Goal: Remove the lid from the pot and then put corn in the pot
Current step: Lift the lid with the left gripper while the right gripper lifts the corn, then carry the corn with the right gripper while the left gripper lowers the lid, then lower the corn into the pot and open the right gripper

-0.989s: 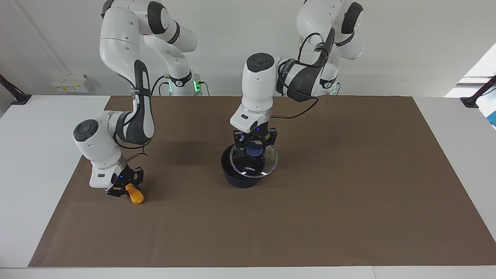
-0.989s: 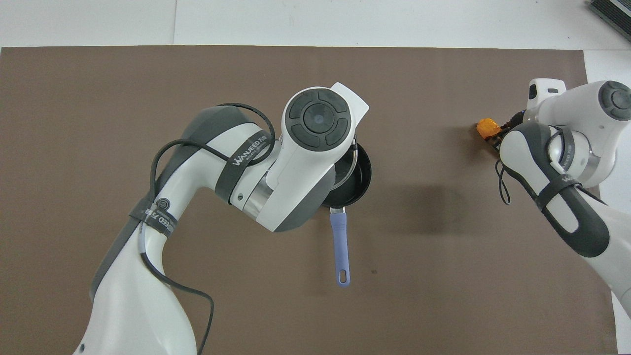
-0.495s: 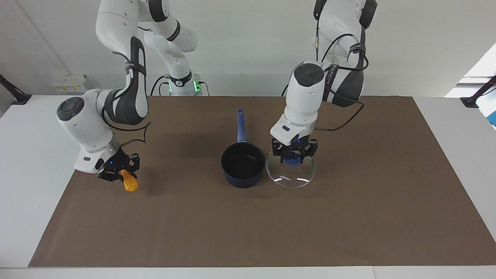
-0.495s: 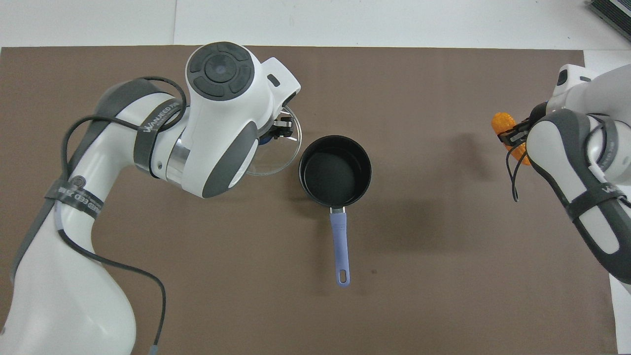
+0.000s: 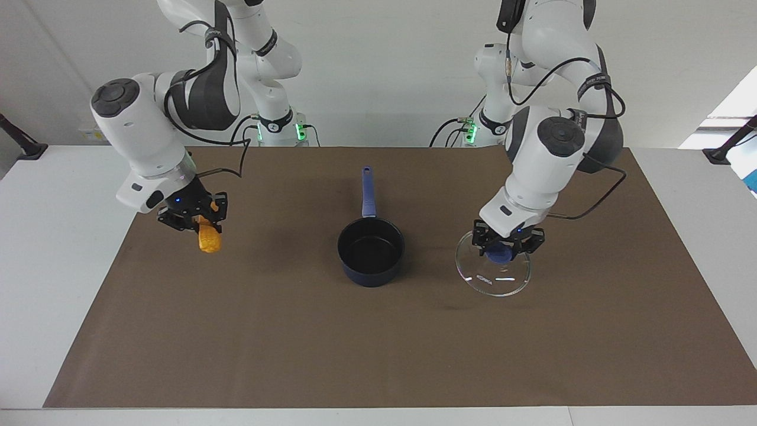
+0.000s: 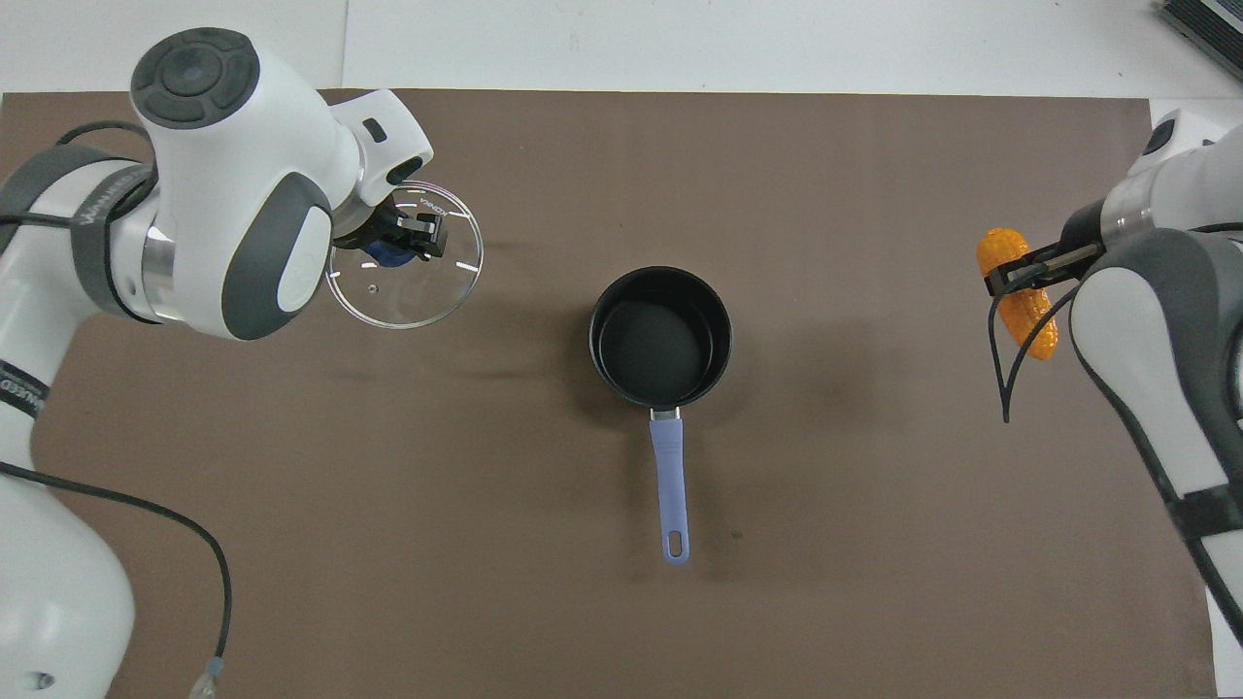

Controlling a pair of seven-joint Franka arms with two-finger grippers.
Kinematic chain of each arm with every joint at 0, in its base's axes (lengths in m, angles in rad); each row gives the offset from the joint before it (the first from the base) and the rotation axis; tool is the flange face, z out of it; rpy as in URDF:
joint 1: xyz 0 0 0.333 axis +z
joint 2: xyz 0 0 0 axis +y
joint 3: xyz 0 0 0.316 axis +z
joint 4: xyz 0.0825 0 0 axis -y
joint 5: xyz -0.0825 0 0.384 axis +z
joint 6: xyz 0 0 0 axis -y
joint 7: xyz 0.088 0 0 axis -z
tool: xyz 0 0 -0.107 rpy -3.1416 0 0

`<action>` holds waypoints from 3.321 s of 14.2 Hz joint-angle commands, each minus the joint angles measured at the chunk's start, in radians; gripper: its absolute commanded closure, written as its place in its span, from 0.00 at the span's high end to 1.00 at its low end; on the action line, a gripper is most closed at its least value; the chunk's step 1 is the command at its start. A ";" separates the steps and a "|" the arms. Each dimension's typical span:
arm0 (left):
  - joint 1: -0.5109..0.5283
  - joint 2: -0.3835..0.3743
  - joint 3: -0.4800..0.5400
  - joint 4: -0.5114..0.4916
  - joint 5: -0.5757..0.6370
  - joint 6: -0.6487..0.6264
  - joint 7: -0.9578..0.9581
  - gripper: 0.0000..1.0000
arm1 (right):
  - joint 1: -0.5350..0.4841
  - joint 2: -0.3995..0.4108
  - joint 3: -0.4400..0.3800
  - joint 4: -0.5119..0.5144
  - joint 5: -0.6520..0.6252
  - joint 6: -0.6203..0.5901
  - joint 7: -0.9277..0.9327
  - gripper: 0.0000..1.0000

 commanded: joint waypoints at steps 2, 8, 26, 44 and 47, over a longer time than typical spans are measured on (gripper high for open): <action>0.057 -0.040 -0.008 -0.038 -0.017 0.005 0.030 0.00 | 0.103 -0.021 0.003 -0.009 -0.054 -0.013 0.208 0.00; 0.161 -0.095 -0.008 -0.137 -0.020 -0.010 0.187 0.00 | 0.299 0.023 0.013 -0.004 -0.025 0.056 0.534 0.00; 0.332 -0.269 -0.006 -0.733 -0.069 0.427 0.405 0.72 | 0.464 0.256 0.026 0.004 0.069 0.303 0.587 0.00; 0.281 -0.253 -0.014 -0.216 0.022 -0.060 0.135 1.00 | 0.449 0.289 0.026 -0.007 0.070 0.384 0.552 1.00; 0.281 -0.266 -0.017 -0.124 0.031 -0.226 0.112 1.00 | 0.450 0.276 0.024 0.001 0.055 0.366 0.555 1.00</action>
